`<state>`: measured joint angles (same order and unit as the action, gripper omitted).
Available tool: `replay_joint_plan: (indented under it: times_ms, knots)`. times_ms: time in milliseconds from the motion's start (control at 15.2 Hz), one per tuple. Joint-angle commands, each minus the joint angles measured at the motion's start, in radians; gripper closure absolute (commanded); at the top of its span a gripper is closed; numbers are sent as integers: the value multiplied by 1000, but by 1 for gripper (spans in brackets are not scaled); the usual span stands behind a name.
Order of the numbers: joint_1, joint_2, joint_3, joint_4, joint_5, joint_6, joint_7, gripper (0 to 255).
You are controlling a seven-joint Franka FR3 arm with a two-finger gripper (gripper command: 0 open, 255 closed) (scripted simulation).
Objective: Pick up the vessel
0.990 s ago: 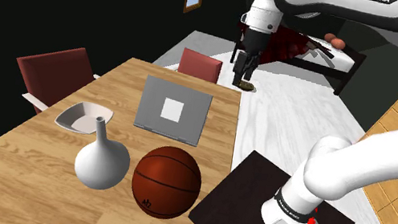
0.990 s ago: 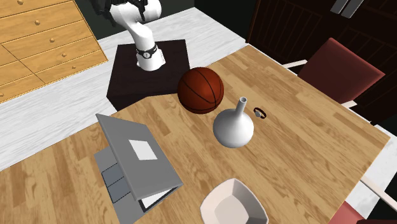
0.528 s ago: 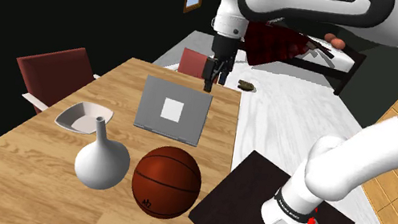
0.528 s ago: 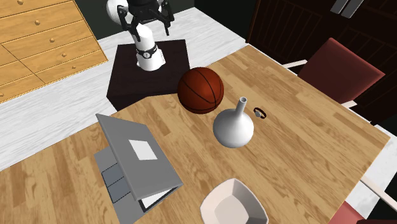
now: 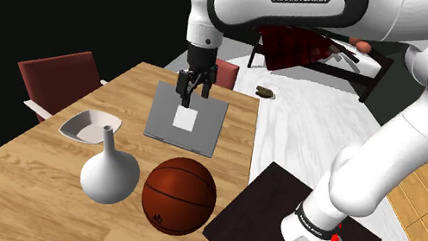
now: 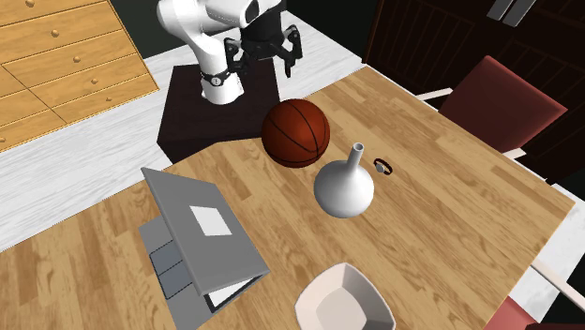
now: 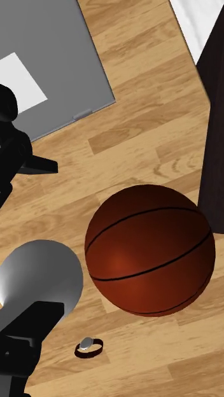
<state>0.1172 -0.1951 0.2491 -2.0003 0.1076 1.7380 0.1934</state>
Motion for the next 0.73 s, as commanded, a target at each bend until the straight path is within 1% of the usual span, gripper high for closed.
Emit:
replay_joint_plan:
  times_ms: [0, 330, 660]
  knots:
    - [8, 74, 21, 62, -16, 7, 32, 0]
    - [47, 264, 70, 224, -72, 19, 126, 0]
    - [108, 470, 96, 431, -144, -4, 213, 0]
